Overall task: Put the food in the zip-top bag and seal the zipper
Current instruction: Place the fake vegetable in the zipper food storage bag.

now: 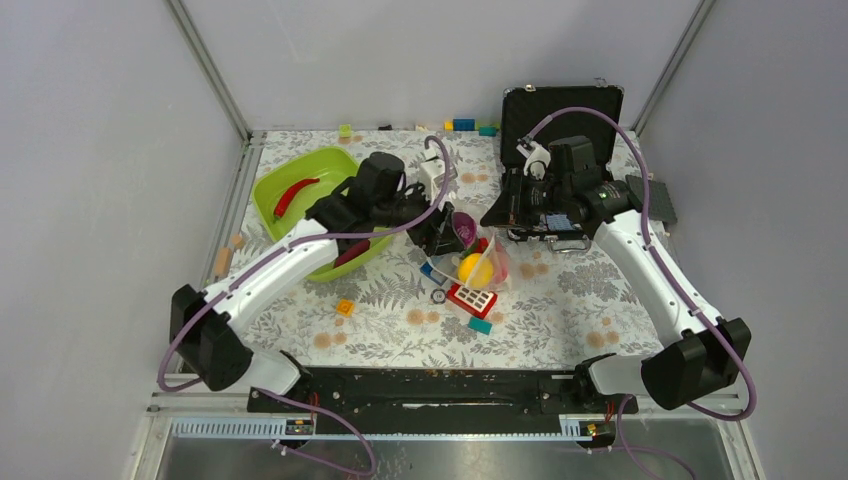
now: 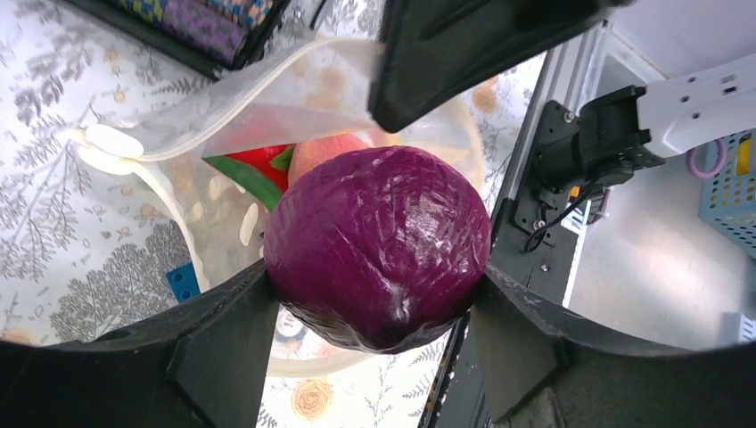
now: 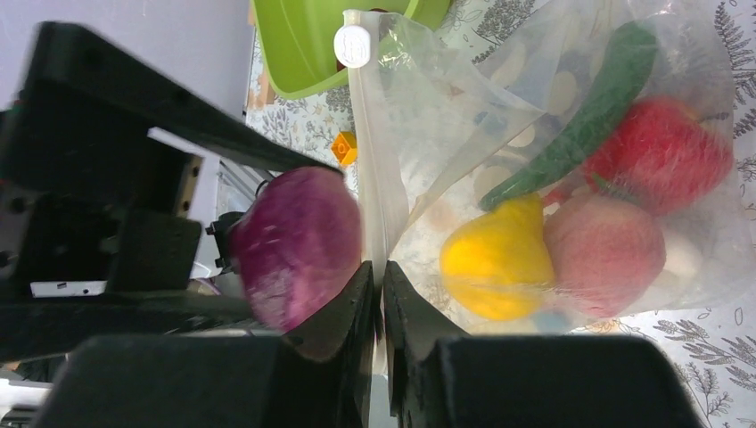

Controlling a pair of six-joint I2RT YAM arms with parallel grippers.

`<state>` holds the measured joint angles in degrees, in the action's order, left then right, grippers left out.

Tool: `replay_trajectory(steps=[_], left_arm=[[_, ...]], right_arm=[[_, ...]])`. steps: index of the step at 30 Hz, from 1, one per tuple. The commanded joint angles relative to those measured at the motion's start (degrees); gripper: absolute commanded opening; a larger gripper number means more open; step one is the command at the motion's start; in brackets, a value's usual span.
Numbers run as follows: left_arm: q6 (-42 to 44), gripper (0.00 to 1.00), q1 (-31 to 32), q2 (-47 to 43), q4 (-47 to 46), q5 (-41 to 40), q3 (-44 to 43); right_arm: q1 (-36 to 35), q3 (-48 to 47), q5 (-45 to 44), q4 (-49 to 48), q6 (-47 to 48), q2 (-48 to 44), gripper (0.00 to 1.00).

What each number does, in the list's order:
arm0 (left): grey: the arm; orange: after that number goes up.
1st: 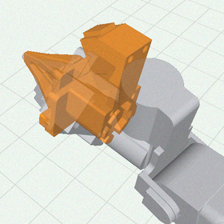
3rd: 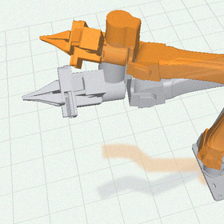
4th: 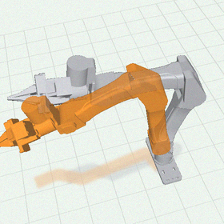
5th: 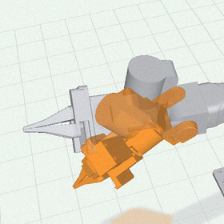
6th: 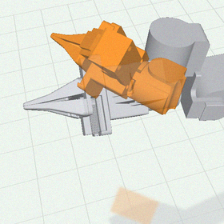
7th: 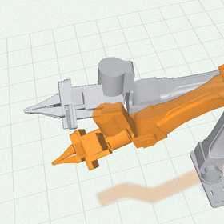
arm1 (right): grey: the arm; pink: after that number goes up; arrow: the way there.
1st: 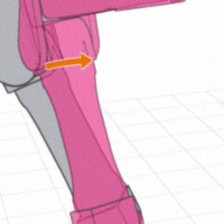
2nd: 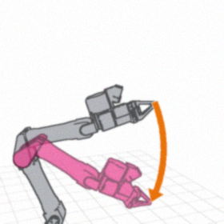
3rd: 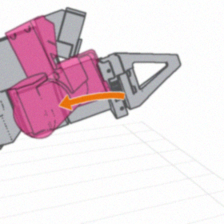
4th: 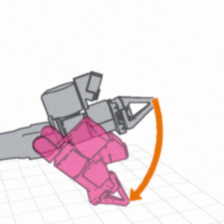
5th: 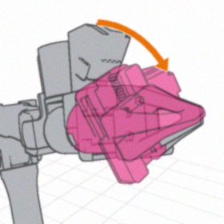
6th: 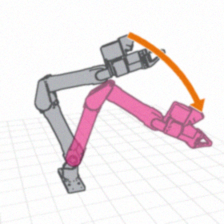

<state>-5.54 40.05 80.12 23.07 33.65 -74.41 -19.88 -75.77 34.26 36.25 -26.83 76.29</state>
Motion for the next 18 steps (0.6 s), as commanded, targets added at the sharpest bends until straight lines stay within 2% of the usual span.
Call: replay_trajectory(steps=[1,3,4,6,8,14,18], left_arm=[[1.65,0.33,0.17,3.14,1.43,-0.03,-4.43],[1.38,0.40,0.14,4.15,1.92,0.49,-5.29],[1.33,0.48,0.16,4.32,1.92,0.98,-5.46],[1.34,0.75,0.15,4.51,1.94,1.50,-5.43],[1.15,0.96,0.12,4.29,1.98,2.06,-5.41],[0.24,0.99,0.15,1.47,1.98,1.76,-4.87],[-0.37,0.99,0.15,-0.94,1.85,-1.88,-4.22]], right_arm=[[-0.34,-0.35,2.82,-2.84,-0.54,-1.98,0.14],[-0.37,-0.47,3.11,-2.82,-0.66,-2.07,0.14],[-0.34,-0.52,3.14,-2.85,-0.75,-2.17,0.14],[-0.37,-0.35,3.09,-2.82,-0.77,-2.38,0.14],[-0.34,-0.39,3.11,-2.78,-0.64,-2.46,0.14],[-0.34,-0.35,3.23,-2.85,-0.46,-2.24,0.14],[-0.34,-0.17,3.12,-2.78,-0.29,-2.16,0.14]])
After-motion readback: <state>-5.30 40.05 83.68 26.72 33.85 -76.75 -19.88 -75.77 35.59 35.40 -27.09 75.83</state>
